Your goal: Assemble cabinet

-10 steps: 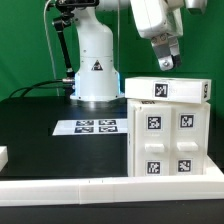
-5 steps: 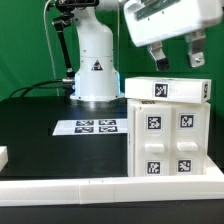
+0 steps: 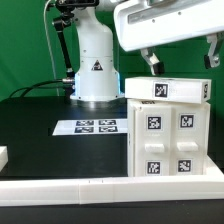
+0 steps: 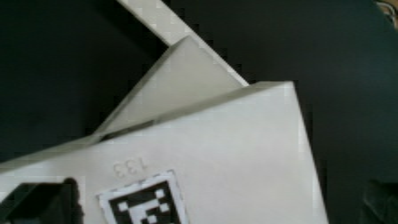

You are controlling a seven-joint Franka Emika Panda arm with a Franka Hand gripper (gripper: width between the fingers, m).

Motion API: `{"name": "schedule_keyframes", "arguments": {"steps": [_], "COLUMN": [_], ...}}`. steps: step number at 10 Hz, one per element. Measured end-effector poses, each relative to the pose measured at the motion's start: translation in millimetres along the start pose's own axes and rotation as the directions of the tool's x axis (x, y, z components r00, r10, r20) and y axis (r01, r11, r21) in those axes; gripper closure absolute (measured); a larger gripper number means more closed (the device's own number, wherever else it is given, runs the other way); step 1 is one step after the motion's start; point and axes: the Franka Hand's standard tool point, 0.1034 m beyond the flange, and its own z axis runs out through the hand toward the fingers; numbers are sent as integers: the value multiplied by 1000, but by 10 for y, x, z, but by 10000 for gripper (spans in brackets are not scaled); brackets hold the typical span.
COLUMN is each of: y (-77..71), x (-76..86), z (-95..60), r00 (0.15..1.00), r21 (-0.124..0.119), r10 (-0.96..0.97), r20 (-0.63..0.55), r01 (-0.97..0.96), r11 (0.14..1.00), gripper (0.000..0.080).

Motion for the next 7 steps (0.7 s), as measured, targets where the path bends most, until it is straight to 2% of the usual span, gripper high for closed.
{"name": "schedule_keyframes", "arguments": {"steps": [2, 3, 4, 5, 7], "y": [7, 28, 59, 70, 87], "x": [7, 21, 44, 51, 75], "z": [1, -1, -2, -1, -9], "r00": [987, 956, 895, 821, 695], "r21": [-1, -18, -56, -82, -105], "r10": [-164, -292, -445, -571, -719], "r20": [0, -4, -8, -2, 15], "r01": [164, 292, 444, 569, 716], "r11": [987, 956, 894, 819, 690], "gripper": [3, 3, 3, 3, 3]}}
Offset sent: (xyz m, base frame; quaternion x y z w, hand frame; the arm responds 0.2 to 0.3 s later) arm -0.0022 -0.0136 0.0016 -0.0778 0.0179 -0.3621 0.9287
